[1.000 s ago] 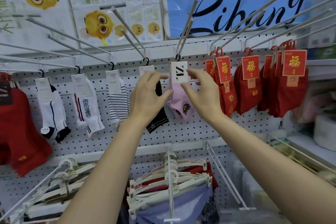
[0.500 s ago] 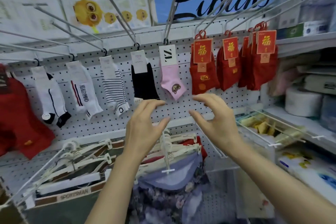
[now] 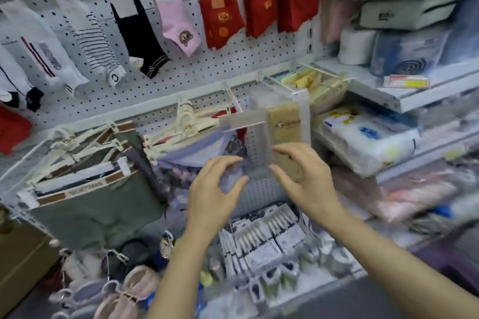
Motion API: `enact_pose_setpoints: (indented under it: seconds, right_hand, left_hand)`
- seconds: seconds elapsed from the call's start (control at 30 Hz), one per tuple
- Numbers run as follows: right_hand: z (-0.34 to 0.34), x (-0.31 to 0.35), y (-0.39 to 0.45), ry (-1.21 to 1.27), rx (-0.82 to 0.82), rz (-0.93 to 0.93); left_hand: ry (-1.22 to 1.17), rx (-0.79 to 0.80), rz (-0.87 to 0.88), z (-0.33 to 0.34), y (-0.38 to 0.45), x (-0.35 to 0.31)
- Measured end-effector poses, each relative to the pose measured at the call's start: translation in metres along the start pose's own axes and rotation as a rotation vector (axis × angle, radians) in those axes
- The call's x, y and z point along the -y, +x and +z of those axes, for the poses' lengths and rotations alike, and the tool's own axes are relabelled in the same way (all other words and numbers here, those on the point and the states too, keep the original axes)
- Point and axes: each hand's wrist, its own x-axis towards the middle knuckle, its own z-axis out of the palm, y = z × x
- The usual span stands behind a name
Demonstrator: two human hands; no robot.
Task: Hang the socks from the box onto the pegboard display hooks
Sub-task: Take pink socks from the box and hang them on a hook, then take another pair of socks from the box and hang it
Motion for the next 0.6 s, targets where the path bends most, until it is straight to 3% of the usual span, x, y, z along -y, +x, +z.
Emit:
enact_pose_setpoints:
  seconds: [0.4, 0.6]
  right_hand:
    - [-0.035, -0.039, -0.201, -0.141, 0.168, 0.357]
    - [-0.048, -0.047, -0.277, -0.289, 0.217, 0.587]
  left_hand:
    - [-0.132, 0.346, -0.218, 0.102, -0.137, 0.002]
    - [-0.146, 0.601, -0.203, 0.150, -0.170, 0.006]
